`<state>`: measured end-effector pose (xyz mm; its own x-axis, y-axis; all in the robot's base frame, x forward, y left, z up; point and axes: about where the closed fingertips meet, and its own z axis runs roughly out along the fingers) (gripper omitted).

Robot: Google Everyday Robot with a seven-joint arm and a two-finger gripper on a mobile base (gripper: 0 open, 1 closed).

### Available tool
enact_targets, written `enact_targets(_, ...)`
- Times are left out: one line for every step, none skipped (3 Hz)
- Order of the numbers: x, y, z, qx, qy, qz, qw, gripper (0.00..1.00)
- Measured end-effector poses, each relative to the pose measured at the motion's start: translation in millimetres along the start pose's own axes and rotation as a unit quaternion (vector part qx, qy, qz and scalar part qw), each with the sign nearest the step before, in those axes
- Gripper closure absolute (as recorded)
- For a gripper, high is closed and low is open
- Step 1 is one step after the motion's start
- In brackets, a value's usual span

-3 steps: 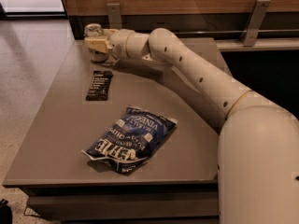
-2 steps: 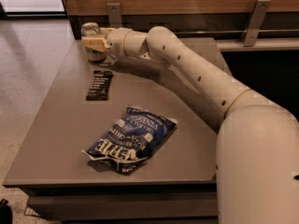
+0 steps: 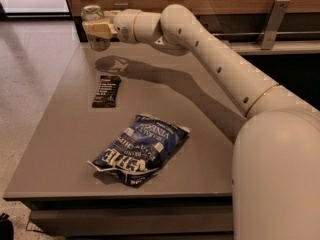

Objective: Knock 7up can over

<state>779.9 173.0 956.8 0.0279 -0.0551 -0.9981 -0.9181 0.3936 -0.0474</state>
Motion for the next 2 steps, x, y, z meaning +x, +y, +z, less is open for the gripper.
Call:
enact_targets(-34, 10, -11, -0.008, 0.004, -0.021, 0.9997, 1.00)
enact_targets(-65, 23, -19, -0.017, 0.004, -0.047, 0.9987, 1.00)
